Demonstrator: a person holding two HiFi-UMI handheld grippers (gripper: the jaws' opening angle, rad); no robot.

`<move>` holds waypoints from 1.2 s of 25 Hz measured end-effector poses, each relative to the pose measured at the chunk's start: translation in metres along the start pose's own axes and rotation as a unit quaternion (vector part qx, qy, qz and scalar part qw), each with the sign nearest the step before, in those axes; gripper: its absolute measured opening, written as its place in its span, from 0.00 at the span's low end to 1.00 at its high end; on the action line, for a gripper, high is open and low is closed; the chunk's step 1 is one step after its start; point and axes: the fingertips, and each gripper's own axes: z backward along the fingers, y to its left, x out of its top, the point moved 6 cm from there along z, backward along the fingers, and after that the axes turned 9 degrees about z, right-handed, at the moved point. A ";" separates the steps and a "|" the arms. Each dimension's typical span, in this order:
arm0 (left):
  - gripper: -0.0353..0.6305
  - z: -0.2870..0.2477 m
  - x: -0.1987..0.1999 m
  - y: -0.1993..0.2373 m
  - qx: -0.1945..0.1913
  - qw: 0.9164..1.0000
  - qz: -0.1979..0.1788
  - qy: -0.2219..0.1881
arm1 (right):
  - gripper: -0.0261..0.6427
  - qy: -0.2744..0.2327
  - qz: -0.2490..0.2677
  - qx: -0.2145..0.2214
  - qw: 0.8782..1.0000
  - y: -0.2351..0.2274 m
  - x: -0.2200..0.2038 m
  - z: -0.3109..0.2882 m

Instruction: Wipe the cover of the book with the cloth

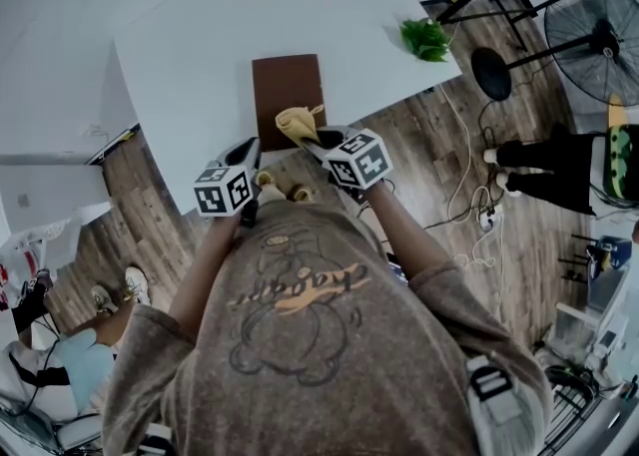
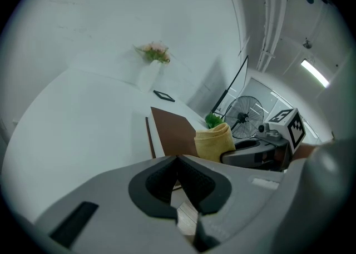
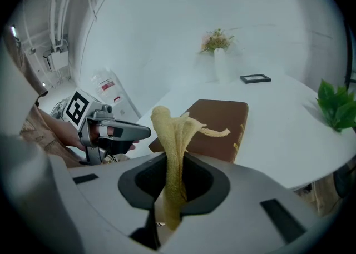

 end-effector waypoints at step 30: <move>0.06 0.009 0.034 0.030 0.025 0.998 0.032 -0.040 | 0.14 0.045 0.093 0.033 0.994 -0.017 0.094 -0.096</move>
